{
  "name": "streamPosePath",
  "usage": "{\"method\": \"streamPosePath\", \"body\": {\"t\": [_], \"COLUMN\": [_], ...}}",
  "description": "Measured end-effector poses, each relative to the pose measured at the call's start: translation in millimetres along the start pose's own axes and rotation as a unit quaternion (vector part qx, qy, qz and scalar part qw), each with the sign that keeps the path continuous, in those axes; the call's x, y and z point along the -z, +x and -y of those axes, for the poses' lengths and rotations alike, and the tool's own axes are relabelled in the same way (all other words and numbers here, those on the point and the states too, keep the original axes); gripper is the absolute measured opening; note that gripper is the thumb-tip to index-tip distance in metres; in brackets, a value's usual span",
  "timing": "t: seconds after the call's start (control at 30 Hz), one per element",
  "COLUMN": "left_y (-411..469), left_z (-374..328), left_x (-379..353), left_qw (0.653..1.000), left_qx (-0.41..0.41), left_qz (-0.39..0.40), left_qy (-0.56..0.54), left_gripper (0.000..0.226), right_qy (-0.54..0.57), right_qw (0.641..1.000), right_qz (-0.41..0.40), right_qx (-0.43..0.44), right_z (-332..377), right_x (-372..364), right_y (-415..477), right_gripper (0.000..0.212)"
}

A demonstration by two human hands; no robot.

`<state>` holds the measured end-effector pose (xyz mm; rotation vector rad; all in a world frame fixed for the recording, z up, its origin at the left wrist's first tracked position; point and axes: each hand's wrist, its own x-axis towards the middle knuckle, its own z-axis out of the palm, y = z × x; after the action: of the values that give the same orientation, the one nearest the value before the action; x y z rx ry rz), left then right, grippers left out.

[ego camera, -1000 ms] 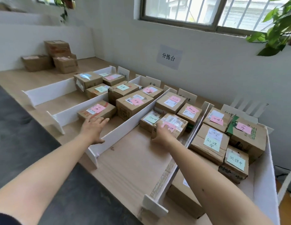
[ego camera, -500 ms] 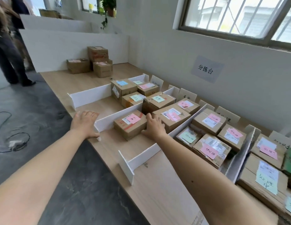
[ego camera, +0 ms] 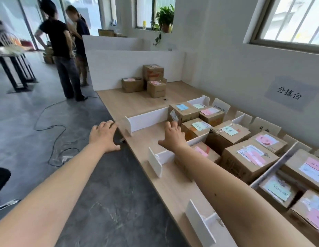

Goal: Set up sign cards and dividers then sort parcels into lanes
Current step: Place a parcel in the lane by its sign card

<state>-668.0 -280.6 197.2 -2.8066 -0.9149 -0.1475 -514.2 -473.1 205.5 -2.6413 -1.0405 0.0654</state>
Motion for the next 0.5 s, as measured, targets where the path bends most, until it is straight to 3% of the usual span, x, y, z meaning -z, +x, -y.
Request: {"method": "streamPosePath", "body": {"t": [0.5], "left_y": [83], "left_z": [99], "left_x": [-24], "left_qw": [0.998], "left_qx": [0.058], "left_qz": [-0.005], "left_qy": [-0.038], "left_gripper": [0.1], "right_qy": [-0.022], "right_qw": [0.996], "right_qz": [0.018], "right_qx": [0.085], "right_z": [89], "right_x": [-46], "right_y": [127], "right_gripper": [0.066]}}
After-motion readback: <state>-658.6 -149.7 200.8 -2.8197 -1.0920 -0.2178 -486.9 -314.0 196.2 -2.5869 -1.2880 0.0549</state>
